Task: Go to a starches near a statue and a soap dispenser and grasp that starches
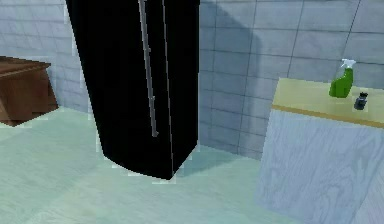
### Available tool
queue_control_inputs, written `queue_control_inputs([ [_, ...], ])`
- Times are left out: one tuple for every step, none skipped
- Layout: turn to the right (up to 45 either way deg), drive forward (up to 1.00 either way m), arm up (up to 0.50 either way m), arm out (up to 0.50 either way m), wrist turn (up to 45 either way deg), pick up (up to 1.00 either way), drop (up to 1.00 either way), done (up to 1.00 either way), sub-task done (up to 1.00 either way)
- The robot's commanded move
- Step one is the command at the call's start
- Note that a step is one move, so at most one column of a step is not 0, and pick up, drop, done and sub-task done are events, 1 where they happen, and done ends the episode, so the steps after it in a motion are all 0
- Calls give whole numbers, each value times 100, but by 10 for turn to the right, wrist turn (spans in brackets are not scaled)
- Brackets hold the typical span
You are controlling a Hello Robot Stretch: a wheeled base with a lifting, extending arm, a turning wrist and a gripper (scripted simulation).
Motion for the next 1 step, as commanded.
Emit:
queue_control_inputs([
  [0,0,0,0,0,100,0,0,0],
])
